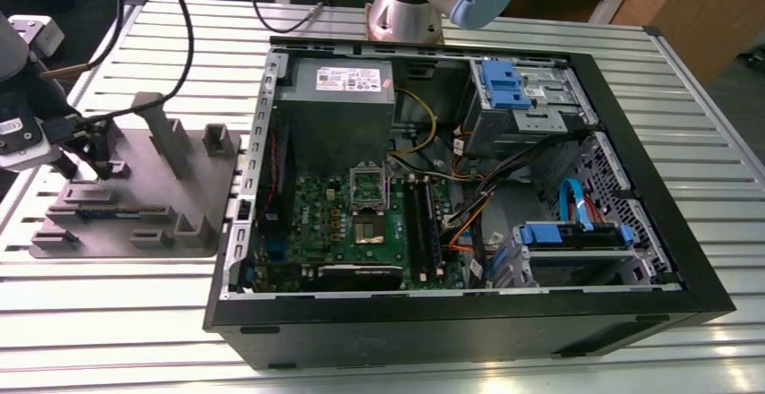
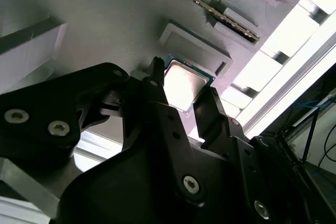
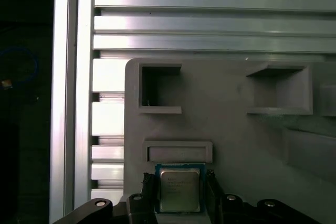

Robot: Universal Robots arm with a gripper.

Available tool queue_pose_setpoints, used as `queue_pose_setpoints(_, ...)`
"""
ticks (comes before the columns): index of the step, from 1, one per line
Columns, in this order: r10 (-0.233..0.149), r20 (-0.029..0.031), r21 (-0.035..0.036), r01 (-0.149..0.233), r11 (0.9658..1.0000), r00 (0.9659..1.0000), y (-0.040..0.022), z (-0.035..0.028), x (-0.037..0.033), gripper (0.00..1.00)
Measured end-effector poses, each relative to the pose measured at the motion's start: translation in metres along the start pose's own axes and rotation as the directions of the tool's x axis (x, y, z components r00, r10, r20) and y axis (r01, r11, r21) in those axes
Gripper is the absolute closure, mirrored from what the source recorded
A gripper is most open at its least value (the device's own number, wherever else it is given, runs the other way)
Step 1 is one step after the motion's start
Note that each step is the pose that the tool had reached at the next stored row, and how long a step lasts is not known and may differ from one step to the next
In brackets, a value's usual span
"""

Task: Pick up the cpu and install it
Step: 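Pick up the cpu and move it towards the insertion slot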

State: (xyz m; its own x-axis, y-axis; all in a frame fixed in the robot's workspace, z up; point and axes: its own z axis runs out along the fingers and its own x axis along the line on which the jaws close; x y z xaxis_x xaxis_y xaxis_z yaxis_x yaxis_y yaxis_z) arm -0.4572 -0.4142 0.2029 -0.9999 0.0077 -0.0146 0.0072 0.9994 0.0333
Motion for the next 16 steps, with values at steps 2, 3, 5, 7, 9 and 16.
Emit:
queue_pose_setpoints(2, 0.000, 0.0000, 0.0000, 0.000, 1.0000, 1.0000, 0.0001, -0.0029, 0.0000, 0.53)
queue_pose_setpoints(3, 0.000, 0.0001, -0.0001, 0.000, 1.0000, 1.0000, 0.0001, -0.0034, -0.0001, 0.53)
queue_pose_setpoints(5, 0.000, 0.0003, -0.0002, 0.000, 1.0000, 1.0000, 0.0001, -0.0033, -0.0001, 0.53)
queue_pose_setpoints(7, 0.000, 0.0000, 0.0000, 0.000, 1.0000, 1.0000, 0.0001, -0.0037, -0.0001, 0.53)
queue_pose_setpoints(9, 0.000, 0.0000, 0.0000, 0.000, 1.0000, 1.0000, 0.0001, -0.0040, -0.0001, 0.53)
queue_pose_setpoints(16, 0.000, 0.0001, 0.0000, 0.000, 1.0000, 1.0000, 0.0002, -0.0056, -0.0001, 0.53)
